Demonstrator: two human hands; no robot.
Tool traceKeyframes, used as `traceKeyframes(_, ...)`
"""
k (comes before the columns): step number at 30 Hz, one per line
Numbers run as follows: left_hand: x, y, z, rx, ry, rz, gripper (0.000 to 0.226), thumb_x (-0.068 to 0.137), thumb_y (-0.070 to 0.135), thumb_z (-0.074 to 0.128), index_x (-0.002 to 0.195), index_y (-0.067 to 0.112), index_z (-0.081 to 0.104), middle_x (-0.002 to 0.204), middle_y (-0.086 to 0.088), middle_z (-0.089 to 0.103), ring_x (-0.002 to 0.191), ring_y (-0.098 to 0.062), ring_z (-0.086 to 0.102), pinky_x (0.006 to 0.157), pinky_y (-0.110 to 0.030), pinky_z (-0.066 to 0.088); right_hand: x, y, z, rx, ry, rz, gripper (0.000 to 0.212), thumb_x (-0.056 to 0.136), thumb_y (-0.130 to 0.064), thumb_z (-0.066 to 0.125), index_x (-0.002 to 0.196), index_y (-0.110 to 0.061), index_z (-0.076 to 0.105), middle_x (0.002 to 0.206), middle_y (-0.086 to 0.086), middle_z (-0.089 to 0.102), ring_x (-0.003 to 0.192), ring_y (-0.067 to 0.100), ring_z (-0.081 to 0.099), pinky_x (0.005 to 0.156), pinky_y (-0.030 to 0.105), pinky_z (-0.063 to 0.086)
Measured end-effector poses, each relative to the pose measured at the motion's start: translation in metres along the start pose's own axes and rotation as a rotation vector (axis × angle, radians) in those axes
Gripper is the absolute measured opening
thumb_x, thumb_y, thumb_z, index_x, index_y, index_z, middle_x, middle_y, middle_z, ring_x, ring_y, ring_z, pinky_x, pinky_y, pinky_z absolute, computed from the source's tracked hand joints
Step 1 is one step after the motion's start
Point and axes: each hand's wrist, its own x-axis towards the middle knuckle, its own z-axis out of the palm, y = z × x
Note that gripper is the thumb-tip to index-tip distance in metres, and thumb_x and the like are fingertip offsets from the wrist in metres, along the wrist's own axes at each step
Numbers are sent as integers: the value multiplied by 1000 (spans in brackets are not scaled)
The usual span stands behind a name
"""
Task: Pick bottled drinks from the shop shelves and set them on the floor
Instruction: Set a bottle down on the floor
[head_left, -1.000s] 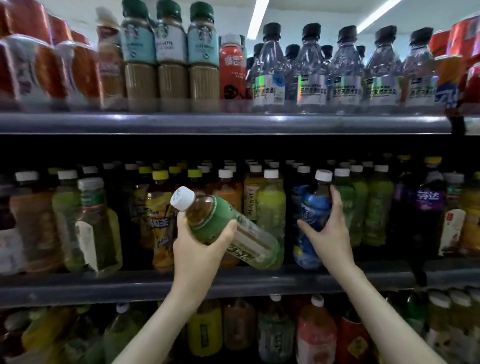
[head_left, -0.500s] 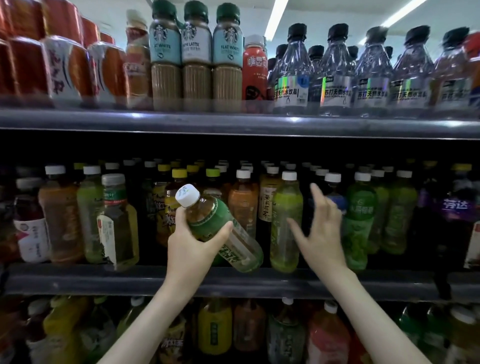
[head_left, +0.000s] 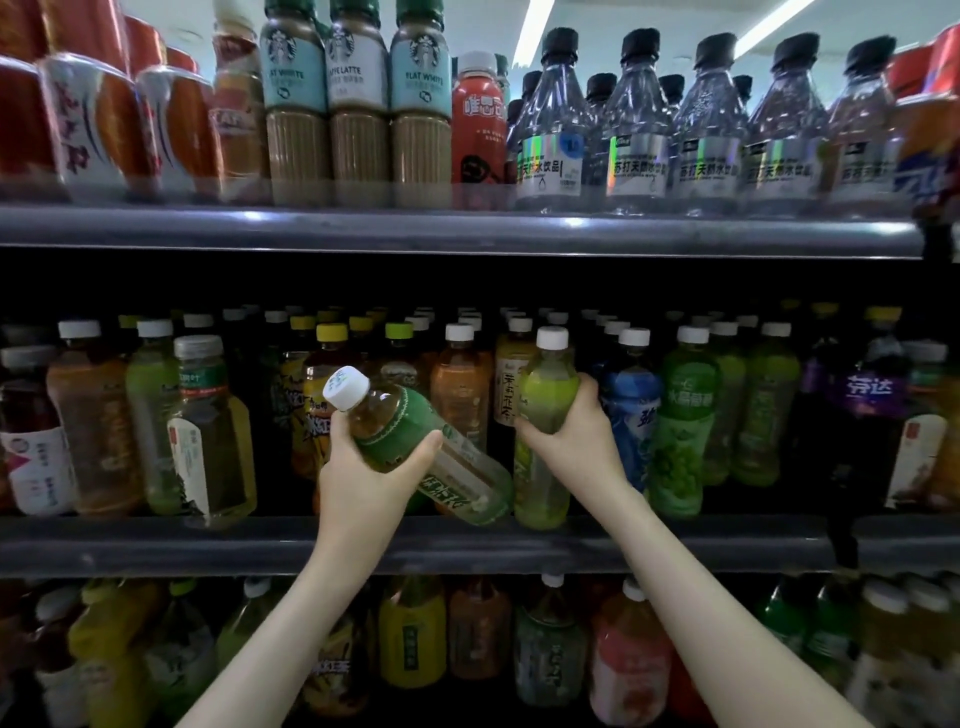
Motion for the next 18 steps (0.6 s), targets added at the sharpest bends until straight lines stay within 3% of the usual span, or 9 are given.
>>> traceKeyframes(2, -2, 2, 3, 2, 0, 5, 59, 58, 56, 76, 109, 47, 48, 103, 22, 64, 100, 2, 61, 89, -37, 54, -7, -5, -7, -8, 29, -39, 74, 78, -37, 77, 134, -22, 32, 115, -6, 52, 109, 16, 56, 77, 21, 43)
traceKeyframes(6, -10, 10, 15, 59, 51, 89, 69, 59, 54, 74, 120, 37, 46, 95, 31, 61, 91, 22, 54, 75, -9, 43, -29, -14, -28, 69, 131, -221, 72, 78, -33, 79, 132, -32, 32, 117, -15, 53, 103, -5, 54, 81, 8, 46)
traceKeyframes(9, -12, 16, 25, 48, 51, 117, 70, 57, 54, 75, 119, 36, 47, 94, 34, 61, 89, 21, 55, 72, -10, 41, -38, -18, -56, 144, 286, -305, 78, 76, -33, 80, 136, -24, 31, 120, -16, 49, 106, -8, 52, 83, 3, 41)
traceKeyframes(11, -10, 24, 33, 51, 4, 125, 62, 57, 53, 75, 112, 46, 47, 94, 38, 60, 89, 20, 56, 68, -8, 42, -39, -16, -79, 184, 387, -309, 81, 73, -41, 77, 135, -12, 34, 119, -12, 51, 107, -7, 53, 85, 8, 43)
traceKeyframes(16, -15, 40, 63, 52, -144, 141, 51, 52, 55, 75, 97, 47, 51, 91, 41, 61, 85, 20, 58, 61, 4, 40, -38, 3, -139, 141, 491, -234, 79, 75, -41, 78, 137, -20, 35, 112, -7, 57, 99, 0, 59, 82, 12, 47)
traceKeyframes(18, -19, 42, 78, 43, -180, 134, 50, 53, 55, 75, 97, 48, 51, 91, 42, 61, 84, 19, 58, 61, 3, 41, -35, 20, -157, 102, 549, -181, 79, 76, -41, 75, 138, -17, 34, 116, 2, 57, 102, 9, 59, 85, 23, 51)
